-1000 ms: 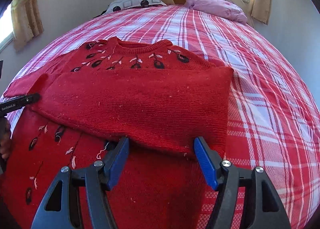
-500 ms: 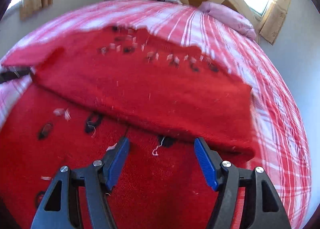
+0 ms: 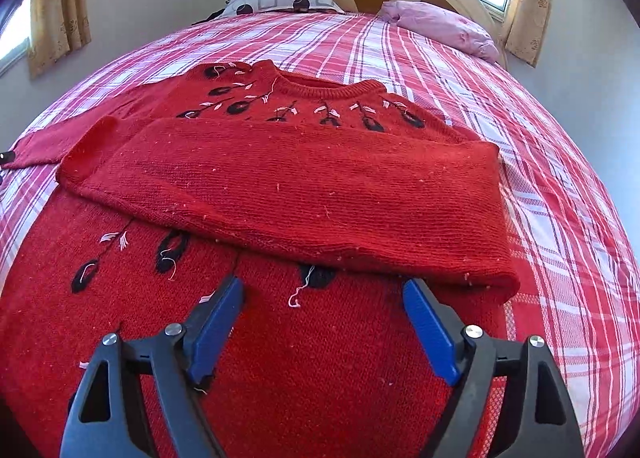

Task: Fold small clothes
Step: 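Grasp the cuff of the other sleeve with the left gripper, then lay the sleeve across the sweater body and open the left gripper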

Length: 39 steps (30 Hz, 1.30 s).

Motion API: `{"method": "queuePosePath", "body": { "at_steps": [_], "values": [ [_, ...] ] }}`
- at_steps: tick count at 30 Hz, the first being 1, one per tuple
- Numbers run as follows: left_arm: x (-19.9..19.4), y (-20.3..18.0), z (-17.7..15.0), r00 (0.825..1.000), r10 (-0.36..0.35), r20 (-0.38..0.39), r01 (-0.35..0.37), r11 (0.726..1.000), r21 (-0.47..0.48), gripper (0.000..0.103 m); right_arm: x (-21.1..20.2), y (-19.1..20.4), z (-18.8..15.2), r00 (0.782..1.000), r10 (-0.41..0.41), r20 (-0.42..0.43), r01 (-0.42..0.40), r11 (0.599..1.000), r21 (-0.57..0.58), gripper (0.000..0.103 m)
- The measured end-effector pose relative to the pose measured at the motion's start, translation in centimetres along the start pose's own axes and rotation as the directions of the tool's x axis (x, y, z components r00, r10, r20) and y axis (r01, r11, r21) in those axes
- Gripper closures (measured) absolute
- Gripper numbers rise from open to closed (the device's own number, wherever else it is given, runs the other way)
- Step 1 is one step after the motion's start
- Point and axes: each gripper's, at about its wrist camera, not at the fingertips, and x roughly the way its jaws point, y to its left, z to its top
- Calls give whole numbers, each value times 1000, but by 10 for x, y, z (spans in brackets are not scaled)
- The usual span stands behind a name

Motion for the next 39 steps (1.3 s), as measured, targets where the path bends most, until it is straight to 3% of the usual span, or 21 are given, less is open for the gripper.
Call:
{"method": "queuePosePath", "body": {
  "at_steps": [8,14,17,20,23,24,30,39],
  "values": [
    [15,41,29,1000,-25,-12,22,979,-202,18,-2,3,-3,999,-26,25,27,1000,-14,19],
    [24,64,37,997,-73,33,80,933,-351,25,-4,7,-4,998,-57,41,58,998,-36,19],
    [25,64,38,998,-54,44,66,935,-349,36,-4,6,-4,998,-56,43,58,998,-35,19],
    [29,69,41,999,-28,41,41,936,-351,53,-4,6,-4,998,-56,43,58,998,-35,19],
    [31,75,43,999,-5,41,20,935,-355,78,-5,7,-4,997,-64,47,66,997,-41,19],
    [32,79,45,999,0,39,14,933,-361,91,-5,8,-4,997,-67,48,69,997,-42,19],
    [26,75,49,997,-58,53,73,934,-350,97,-5,8,-5,997,-67,49,69,997,-42,19],
    [2,8,54,977,-196,87,212,943,-255,97,-5,7,-5,997,-65,51,67,997,-41,19]
  ]
}}
